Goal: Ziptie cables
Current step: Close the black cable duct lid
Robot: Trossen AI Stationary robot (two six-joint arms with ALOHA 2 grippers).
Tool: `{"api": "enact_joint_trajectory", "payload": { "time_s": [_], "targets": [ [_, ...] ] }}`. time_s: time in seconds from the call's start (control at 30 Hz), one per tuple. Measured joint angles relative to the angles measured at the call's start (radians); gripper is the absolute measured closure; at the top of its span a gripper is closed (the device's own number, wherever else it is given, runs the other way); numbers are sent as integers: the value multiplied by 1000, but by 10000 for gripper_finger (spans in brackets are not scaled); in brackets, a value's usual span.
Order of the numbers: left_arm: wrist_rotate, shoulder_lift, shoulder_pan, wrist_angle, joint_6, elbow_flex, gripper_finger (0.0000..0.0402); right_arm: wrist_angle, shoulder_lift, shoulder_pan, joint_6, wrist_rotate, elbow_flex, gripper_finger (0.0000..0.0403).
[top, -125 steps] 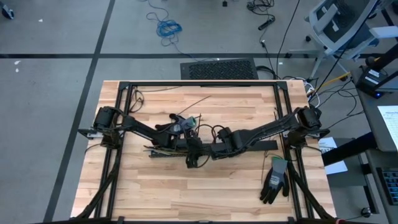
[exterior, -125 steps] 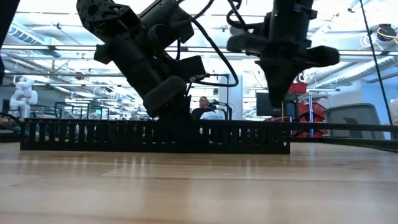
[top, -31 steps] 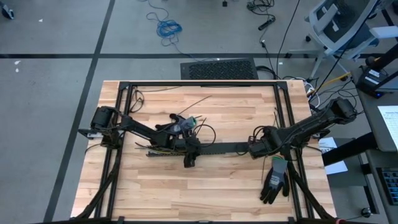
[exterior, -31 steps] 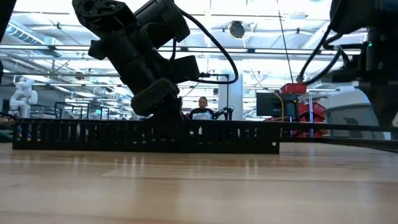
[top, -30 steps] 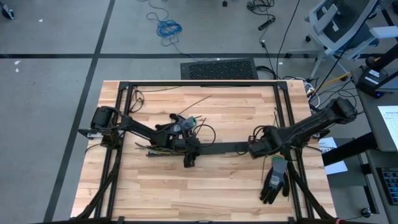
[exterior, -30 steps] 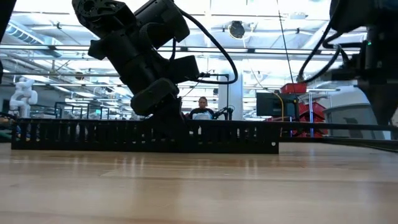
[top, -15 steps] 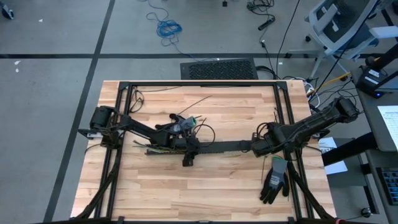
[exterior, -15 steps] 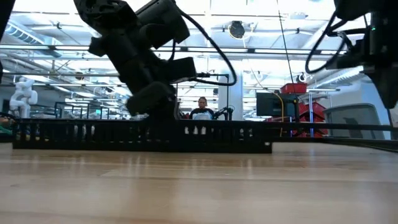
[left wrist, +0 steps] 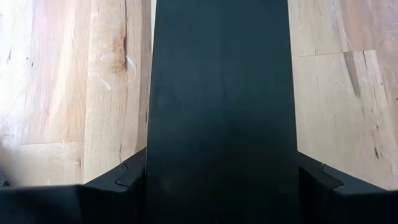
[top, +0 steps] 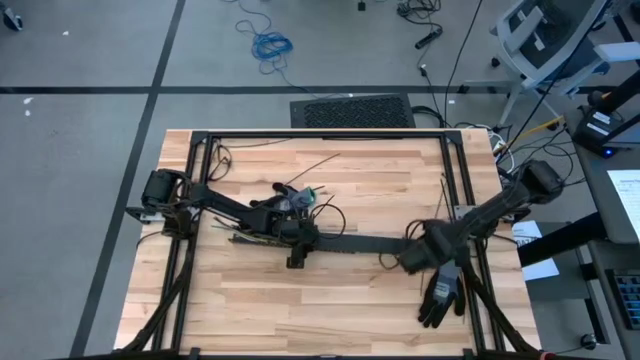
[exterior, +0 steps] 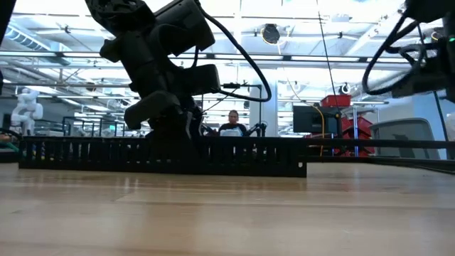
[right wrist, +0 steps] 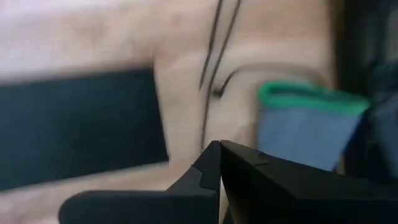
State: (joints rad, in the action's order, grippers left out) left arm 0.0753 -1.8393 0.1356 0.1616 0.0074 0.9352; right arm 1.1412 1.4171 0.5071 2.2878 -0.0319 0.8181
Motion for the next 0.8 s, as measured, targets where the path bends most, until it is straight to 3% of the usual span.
{"api": "enact_joint_trajectory", "payload": {
  "time_s": [0.2, 0.5, 0.67, 0.8],
  "targets": [
    [-18, 6, 5, 10, -1, -1, 153, -47, 96, 14, 17, 9, -2, 403],
    [-43, 12, 38, 59, 44, -1, 153, -133, 75, 20, -3, 39, -1, 403],
    [-30, 12, 40, 54, 25, -2, 153, -144, 75, 72, 16, -20, -1, 403],
    [-26, 12, 41, 53, 25, -2, 153, -156, 75, 83, 21, 20, -1, 403]
  ]
}}
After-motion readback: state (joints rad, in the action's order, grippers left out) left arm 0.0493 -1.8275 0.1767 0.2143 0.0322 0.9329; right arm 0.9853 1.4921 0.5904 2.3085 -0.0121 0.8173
